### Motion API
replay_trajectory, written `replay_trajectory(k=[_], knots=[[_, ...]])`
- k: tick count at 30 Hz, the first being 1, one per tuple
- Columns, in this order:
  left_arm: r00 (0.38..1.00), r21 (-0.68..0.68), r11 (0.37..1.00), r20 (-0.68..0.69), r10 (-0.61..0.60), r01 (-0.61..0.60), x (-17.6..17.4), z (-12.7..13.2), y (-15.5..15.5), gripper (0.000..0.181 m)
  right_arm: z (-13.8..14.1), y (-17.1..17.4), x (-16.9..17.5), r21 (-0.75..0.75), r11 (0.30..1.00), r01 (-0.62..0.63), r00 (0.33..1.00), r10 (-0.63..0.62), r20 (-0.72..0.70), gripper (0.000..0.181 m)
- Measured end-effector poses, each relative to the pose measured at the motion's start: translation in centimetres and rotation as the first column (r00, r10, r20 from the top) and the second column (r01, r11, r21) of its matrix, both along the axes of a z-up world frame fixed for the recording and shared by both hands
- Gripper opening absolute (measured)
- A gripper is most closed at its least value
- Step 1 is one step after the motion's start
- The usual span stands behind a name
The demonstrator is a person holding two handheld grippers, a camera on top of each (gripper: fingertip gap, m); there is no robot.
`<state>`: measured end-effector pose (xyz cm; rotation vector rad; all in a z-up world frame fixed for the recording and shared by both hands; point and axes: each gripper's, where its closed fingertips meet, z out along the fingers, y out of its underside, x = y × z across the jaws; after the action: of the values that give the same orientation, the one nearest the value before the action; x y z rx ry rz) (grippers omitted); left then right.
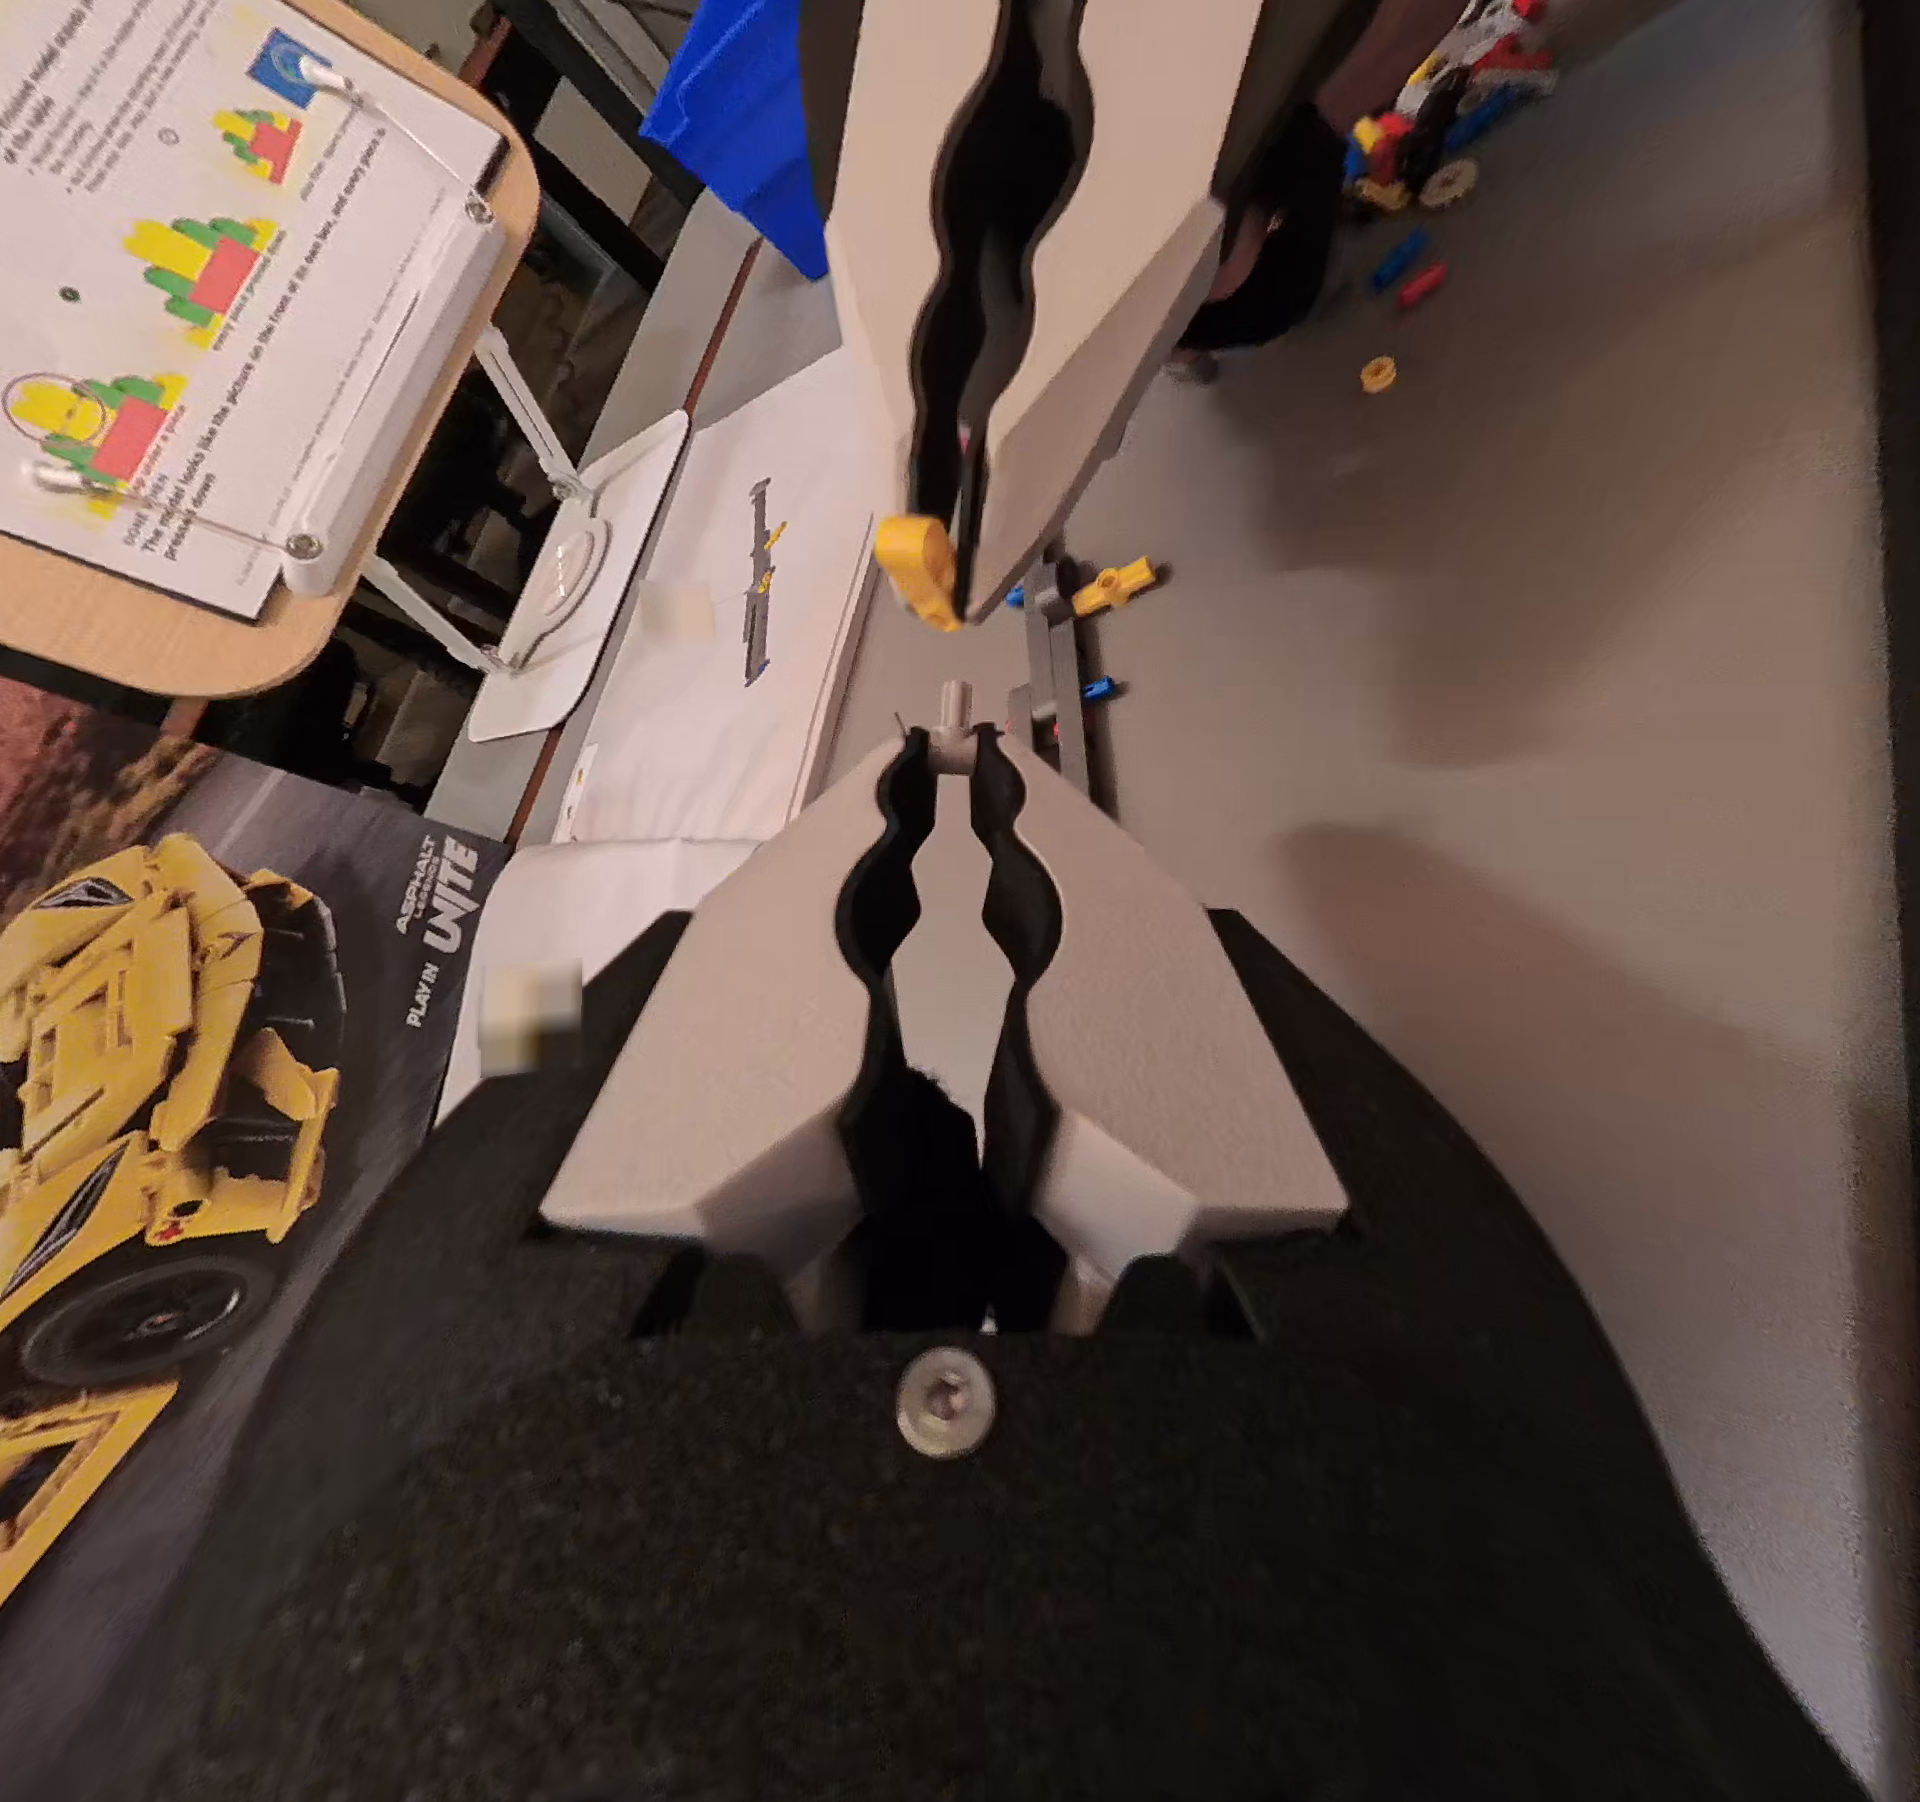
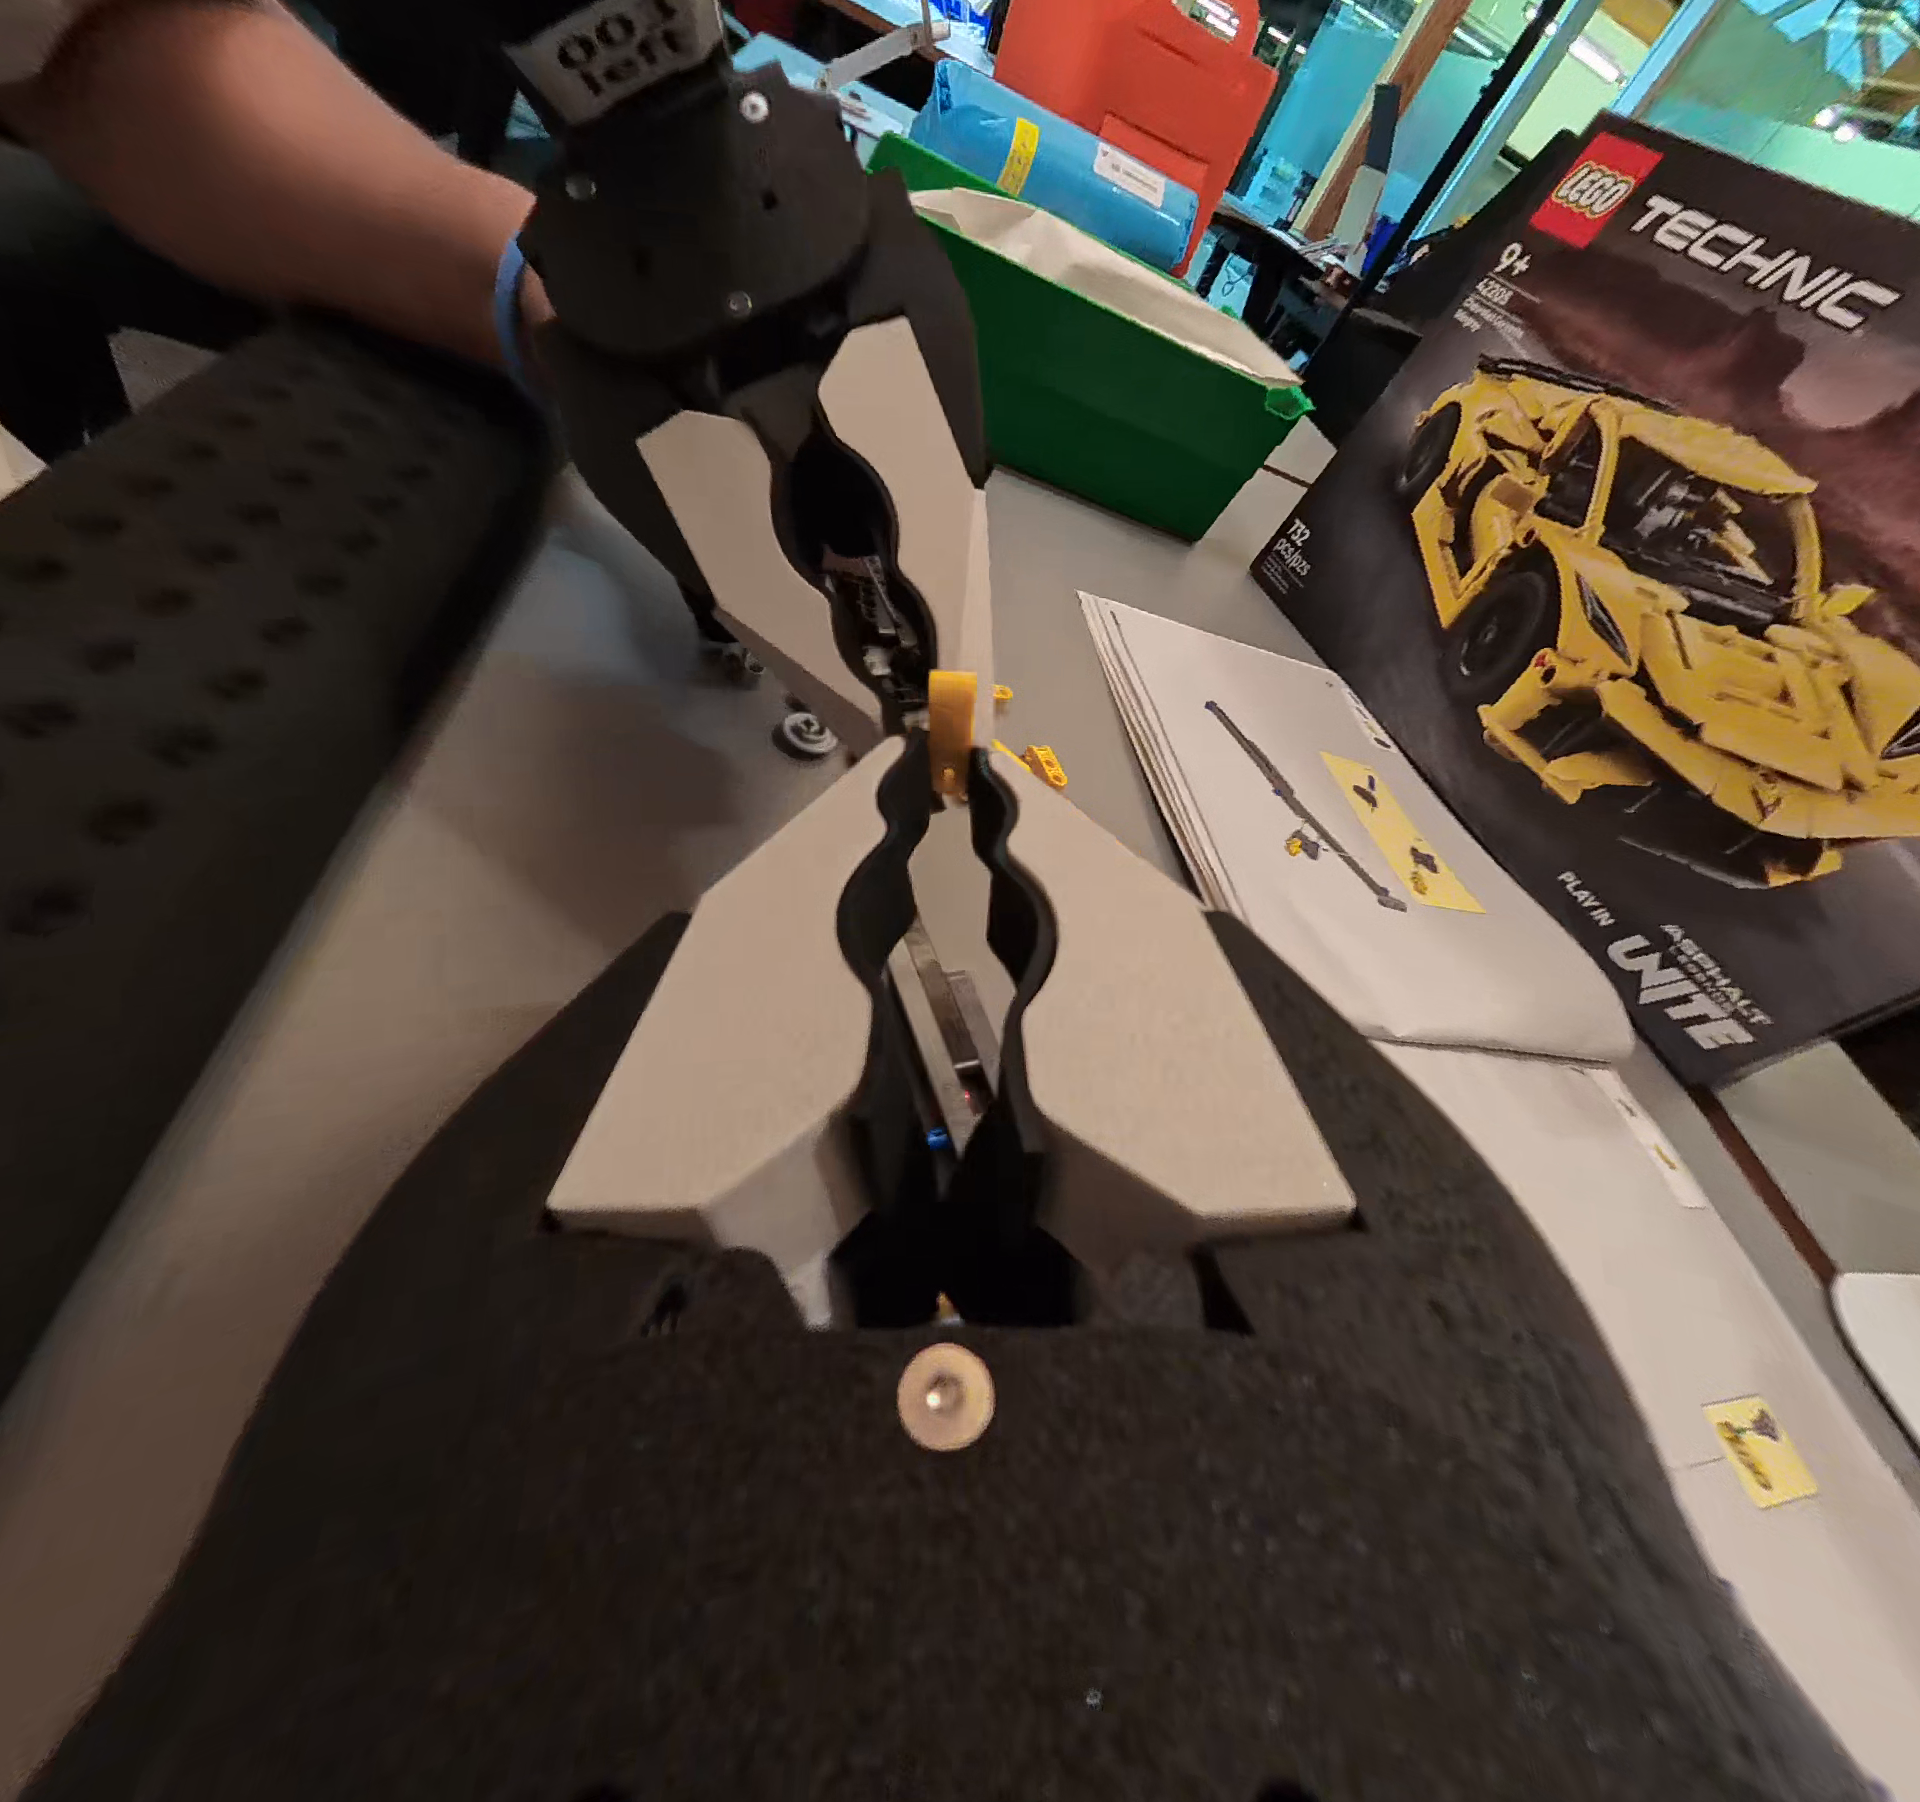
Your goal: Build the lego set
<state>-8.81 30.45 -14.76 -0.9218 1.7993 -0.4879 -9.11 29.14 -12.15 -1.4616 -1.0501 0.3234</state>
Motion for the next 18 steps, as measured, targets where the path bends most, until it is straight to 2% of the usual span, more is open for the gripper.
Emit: replay_trajectory(k=[5,18], knots=[[1.000,0.053,0.999,-0.005,0.002,-0.002,0.2,-0.1,-0.5,0.005,-0.6,-0.3,-0.6,0.021,1.000,-0.023,0.998,0.021,0.057,0.006],[0.998,0.048,0.999,-0.060,-0.015,0.018,-0.2,-1.0,-0.5,0.005,-1.8,-0.2,-0.9,0.014,1.000,-0.026,0.992,0.025,0.123,0.007]])
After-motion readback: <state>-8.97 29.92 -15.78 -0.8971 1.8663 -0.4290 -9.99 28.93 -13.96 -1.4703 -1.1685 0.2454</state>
